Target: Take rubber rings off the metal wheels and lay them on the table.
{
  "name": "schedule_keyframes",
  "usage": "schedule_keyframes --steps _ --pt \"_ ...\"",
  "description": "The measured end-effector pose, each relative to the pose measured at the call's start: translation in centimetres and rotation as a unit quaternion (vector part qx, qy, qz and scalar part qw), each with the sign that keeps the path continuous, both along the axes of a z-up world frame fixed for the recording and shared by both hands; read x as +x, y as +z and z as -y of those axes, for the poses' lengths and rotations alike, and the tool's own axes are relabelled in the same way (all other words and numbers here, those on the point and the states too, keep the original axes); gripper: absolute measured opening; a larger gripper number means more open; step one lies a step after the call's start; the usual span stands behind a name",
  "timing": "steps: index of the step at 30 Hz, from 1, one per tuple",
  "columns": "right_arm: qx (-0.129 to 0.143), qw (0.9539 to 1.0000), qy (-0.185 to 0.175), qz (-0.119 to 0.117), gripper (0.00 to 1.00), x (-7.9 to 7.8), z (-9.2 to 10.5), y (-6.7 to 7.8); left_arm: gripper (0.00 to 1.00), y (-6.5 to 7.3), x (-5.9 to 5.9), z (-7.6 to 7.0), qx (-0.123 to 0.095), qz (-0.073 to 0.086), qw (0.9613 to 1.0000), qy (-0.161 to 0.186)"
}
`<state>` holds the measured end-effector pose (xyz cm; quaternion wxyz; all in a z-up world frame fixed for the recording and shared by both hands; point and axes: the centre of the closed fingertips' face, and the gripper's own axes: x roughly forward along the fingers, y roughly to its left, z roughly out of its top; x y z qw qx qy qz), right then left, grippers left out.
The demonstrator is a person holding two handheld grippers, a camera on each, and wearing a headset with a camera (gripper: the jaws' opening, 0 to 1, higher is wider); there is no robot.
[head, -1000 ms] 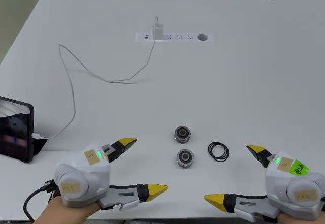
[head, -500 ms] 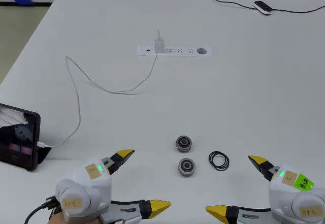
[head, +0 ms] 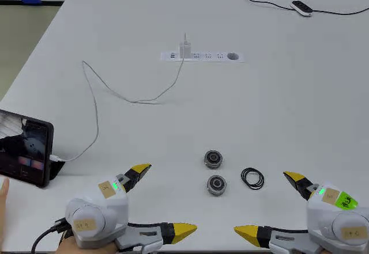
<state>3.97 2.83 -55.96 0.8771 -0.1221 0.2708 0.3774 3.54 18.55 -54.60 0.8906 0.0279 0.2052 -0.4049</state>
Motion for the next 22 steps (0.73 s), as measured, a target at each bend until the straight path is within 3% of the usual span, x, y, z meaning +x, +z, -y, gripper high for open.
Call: schedule_keyframes --steps 22 --pt "-0.001 0.9999 -0.011 0.0 0.99 0.23 0.23 0.0 0.96 -0.23 0.15 -0.29 0.002 -0.004 1.0 0.001"
